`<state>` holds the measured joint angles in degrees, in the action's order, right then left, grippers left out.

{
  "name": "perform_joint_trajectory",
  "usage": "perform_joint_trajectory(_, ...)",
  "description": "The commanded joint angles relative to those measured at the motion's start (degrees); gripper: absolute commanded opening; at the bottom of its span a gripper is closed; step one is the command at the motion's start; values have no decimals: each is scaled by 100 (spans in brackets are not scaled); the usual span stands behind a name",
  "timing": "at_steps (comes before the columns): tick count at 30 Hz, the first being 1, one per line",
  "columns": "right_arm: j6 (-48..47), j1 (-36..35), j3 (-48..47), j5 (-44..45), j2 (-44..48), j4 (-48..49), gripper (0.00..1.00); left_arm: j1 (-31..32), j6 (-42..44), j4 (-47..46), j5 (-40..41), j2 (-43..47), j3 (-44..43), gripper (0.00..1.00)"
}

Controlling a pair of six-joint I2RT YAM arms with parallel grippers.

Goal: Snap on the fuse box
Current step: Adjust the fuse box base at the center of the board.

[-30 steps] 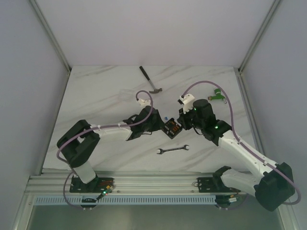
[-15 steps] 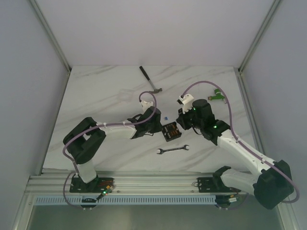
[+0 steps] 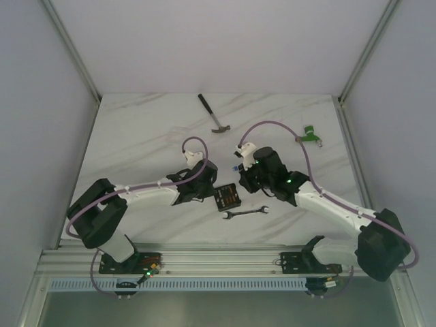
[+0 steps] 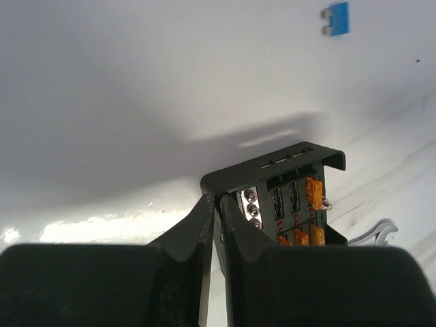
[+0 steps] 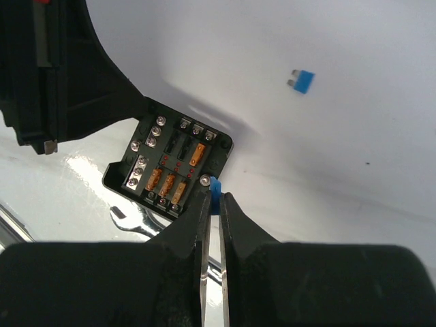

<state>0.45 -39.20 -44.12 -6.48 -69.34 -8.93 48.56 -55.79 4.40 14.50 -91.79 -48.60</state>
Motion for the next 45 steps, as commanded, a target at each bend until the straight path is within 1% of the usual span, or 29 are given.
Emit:
perform_joint_trajectory(1,443,-364,-327,398,-347,127,0,0,-380,591,279,315,481,16)
perform_joint_trajectory(8,906,-1002,-586,834,-822,319,0,4,-994,846,539,974,1071,19)
perform_joint_trajectory(11,1001,-1195,-713,927,-1032,405,0,5,-1190,931,684,1305,1217,22)
perform_joint_trajectory(18,1158,-1540,-1145,1060,-1616,449,0,-19,-1423,1000,889,1704,1383,31)
perform_joint_trajectory(22,1160,-1737,-1317,1178,-1937,436,0,-84,-1414,1000,913,2012,1468,42)
perform_joint_trajectory(27,1104,-1817,-1474,1296,-2306,390,0,-289,-1266,989,912,2537,1593,60)
perform_joint_trajectory(29,1090,-1855,-1551,1402,-2402,352,0,-425,-1179,970,852,2701,1655,67)
perform_joint_trajectory(31,1065,-1903,-1591,1524,-2478,322,0,-581,-1055,907,714,2795,1733,72)
perform_joint_trajectory(37,1003,-2007,-1713,1711,-2645,257,0,-1071,-719,512,48,2864,2007,77)
perform_joint_trajectory(45,988,-2130,-1930,2024,-2874,-9,0,-1404,-617,191,-384,2898,2273,83)
